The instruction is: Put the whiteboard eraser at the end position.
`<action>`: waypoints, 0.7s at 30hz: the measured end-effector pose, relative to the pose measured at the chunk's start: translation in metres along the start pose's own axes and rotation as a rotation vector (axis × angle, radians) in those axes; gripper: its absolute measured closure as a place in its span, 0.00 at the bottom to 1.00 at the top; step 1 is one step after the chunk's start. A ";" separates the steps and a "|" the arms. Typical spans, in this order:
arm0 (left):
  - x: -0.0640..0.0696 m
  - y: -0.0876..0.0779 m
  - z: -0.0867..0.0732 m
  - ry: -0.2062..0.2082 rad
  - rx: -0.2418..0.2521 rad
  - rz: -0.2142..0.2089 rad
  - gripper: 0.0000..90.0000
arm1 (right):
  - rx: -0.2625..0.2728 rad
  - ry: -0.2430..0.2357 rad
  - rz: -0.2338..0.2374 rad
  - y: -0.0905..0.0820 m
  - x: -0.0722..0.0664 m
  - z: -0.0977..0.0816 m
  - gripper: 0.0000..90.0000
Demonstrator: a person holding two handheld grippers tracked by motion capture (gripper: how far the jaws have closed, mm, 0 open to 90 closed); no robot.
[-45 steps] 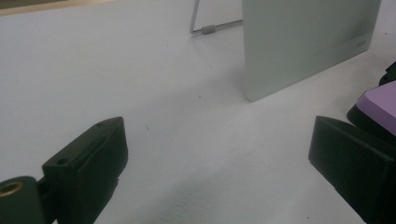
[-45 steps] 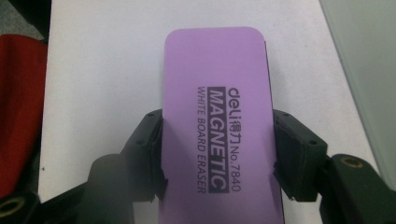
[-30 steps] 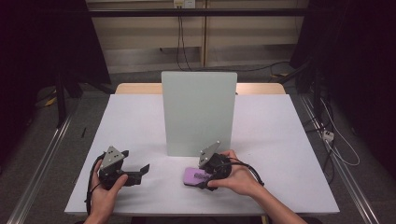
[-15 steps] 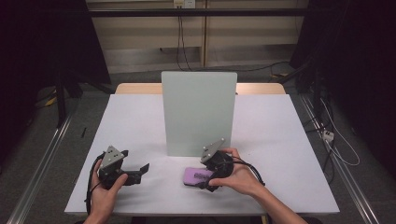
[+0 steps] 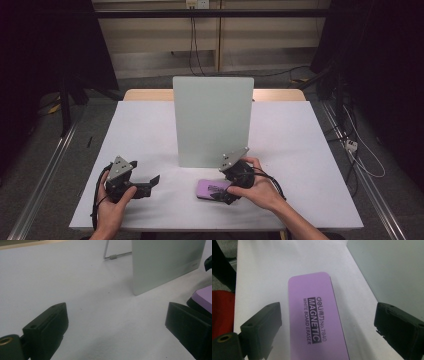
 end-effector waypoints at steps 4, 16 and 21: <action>0.000 0.000 0.000 -0.003 0.001 0.002 0.05 | 0.013 0.005 -0.029 -0.003 0.001 0.000 0.09; 0.000 0.000 0.000 -0.006 0.005 -0.001 0.05 | 0.092 0.108 -0.131 -0.020 0.011 -0.007 0.11; 0.000 -0.001 0.000 -0.003 0.005 0.001 0.05 | 0.111 0.152 -0.228 -0.028 0.016 -0.013 0.10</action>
Point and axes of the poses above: each handheld gripper's, and its own axes: y roughly forward along the jaws, z roughly out of its top, x roughly to its right, the point moved 4 cm from there along y, roughly forward along the jaws, and after that the axes turned 3 degrees about -z, right-handed, at the moved point
